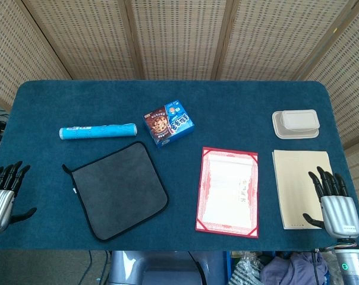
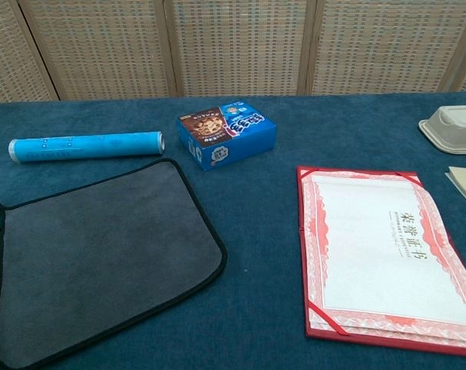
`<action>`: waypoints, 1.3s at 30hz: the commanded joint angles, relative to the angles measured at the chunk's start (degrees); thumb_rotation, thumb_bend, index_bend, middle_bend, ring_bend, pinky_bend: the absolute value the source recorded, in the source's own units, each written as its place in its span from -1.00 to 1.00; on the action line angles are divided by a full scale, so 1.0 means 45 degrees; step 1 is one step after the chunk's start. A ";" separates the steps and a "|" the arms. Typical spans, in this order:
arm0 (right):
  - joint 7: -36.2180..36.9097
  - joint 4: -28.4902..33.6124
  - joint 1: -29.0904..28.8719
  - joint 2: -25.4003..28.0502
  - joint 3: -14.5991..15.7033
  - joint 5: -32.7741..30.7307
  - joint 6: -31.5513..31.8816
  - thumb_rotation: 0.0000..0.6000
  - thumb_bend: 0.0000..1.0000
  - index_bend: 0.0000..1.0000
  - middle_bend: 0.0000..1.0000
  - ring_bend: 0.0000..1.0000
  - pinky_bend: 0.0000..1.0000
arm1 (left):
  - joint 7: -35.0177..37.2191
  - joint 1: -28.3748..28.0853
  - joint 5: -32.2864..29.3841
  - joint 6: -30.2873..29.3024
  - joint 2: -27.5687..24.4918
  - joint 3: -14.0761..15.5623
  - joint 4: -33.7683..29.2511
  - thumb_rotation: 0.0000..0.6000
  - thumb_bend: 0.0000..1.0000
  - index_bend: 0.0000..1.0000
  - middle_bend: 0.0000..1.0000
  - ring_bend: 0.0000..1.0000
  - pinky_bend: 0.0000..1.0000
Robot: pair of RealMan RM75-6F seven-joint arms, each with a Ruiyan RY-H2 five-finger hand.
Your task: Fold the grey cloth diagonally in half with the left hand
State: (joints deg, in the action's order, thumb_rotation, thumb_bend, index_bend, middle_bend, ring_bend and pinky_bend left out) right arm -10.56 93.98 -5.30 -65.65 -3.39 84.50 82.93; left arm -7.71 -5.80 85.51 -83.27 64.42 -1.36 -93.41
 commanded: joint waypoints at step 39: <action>-0.0267 0.0194 -0.0018 -0.0050 0.0125 0.0092 -0.0077 1.00 -1.00 -1.00 -1.00 -1.00 -1.00 | -0.0662 -0.0236 0.0991 0.0567 0.0255 0.0720 -0.0571 1.00 -0.73 -0.97 -1.00 -1.00 -1.00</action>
State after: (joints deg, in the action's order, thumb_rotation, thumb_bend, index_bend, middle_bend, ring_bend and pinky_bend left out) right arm -11.76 94.85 -5.39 -65.87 -2.83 84.91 82.58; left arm -10.15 -6.73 89.43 -81.06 65.29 1.43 -95.54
